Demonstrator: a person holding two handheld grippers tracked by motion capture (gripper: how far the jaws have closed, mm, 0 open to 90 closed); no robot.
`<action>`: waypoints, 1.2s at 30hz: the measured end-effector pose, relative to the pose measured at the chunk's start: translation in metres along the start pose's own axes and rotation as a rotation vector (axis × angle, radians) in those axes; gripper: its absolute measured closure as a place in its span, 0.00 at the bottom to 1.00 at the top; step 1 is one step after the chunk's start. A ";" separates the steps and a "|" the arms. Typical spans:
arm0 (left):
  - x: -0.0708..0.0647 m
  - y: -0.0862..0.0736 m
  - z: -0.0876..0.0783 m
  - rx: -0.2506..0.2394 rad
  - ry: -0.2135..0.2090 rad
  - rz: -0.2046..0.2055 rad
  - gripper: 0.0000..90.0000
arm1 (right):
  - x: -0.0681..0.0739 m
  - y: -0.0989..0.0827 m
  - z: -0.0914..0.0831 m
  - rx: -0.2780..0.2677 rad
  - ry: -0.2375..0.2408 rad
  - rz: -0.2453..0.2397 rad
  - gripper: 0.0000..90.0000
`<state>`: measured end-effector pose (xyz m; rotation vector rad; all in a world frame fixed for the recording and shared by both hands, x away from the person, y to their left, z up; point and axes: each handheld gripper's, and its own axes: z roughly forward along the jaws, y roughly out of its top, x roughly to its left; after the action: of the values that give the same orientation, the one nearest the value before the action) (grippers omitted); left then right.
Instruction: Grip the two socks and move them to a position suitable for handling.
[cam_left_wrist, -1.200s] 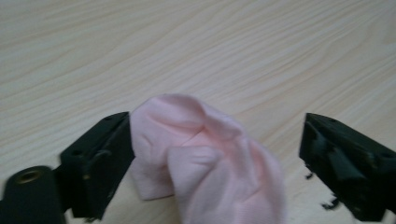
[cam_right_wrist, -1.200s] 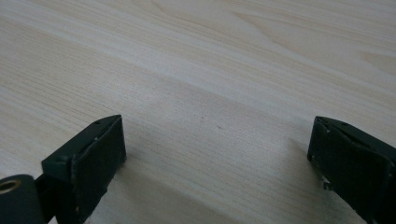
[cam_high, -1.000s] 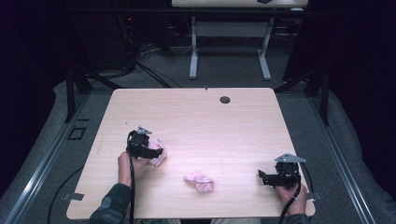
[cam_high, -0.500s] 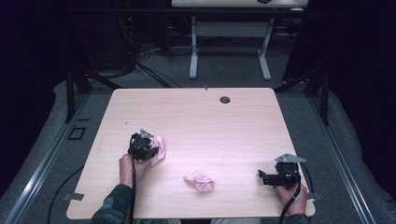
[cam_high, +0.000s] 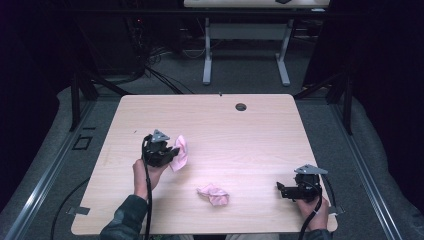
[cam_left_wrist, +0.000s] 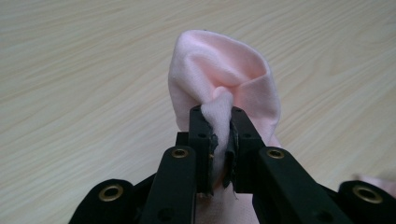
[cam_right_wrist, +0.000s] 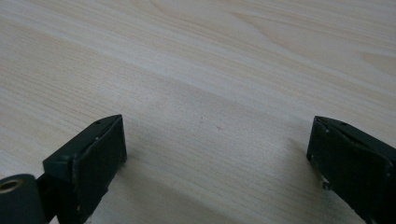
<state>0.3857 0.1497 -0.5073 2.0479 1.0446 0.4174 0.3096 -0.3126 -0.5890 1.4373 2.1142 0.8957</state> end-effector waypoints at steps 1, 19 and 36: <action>-0.005 0.003 0.002 0.002 -0.007 0.012 0.91 | 0.000 0.000 0.000 0.003 0.003 -0.004 0.05; -0.063 0.005 0.093 0.173 -0.155 0.050 0.79 | 0.000 0.000 0.000 -0.001 0.001 0.001 0.05; -0.032 -0.001 0.017 0.063 -0.113 0.029 0.08 | 0.000 0.003 -0.009 -0.016 0.074 0.091 0.05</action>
<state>0.3757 0.1165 -0.5173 2.1192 0.9720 0.2829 0.3059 -0.3144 -0.5803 1.5240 2.1040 1.0128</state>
